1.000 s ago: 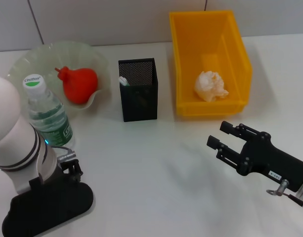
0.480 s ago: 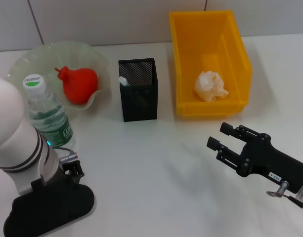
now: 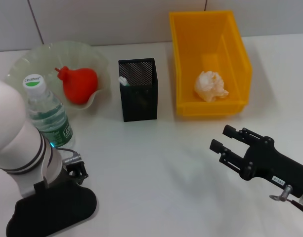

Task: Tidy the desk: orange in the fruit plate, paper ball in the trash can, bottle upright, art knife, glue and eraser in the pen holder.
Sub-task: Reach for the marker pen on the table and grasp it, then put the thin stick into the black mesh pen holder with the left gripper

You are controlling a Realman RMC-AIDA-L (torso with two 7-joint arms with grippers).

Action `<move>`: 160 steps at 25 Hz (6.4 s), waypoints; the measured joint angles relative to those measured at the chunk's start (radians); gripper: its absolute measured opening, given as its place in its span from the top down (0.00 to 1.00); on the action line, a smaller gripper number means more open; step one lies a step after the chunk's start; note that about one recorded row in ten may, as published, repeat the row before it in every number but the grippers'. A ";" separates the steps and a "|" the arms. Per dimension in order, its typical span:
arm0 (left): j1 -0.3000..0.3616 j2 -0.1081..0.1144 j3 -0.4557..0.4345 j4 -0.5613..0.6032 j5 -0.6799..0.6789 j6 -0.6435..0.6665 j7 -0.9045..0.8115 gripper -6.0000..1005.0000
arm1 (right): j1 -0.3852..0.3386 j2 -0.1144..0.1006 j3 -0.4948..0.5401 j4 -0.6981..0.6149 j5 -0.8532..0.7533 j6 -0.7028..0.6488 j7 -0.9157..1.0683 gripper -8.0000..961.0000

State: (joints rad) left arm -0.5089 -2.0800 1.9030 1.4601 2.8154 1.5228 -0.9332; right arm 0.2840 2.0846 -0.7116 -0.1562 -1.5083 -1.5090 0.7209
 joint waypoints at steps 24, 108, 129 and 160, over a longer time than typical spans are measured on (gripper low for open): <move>0.098 0.004 -0.084 0.298 -0.429 -0.104 -0.203 0.86 | -0.081 -0.007 0.038 -0.042 0.007 -0.112 0.007 0.38; 0.177 0.000 0.190 0.067 0.075 -1.302 -0.154 0.86 | -0.123 -0.018 0.049 -0.068 -0.004 -0.151 0.051 0.37; 0.182 0.000 0.217 -0.196 0.066 -1.710 0.042 0.86 | -0.125 -0.008 0.047 -0.058 -0.043 -0.166 -0.004 0.37; 0.087 0.000 0.357 -0.429 -0.486 -1.973 0.766 0.85 | -0.116 -0.011 0.047 -0.066 -0.061 -0.177 -0.004 0.37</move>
State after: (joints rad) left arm -0.4216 -2.0801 2.2604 1.0313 2.3298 -0.4498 -0.1675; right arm 0.1681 2.0741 -0.6642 -0.2226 -1.5689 -1.6864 0.7165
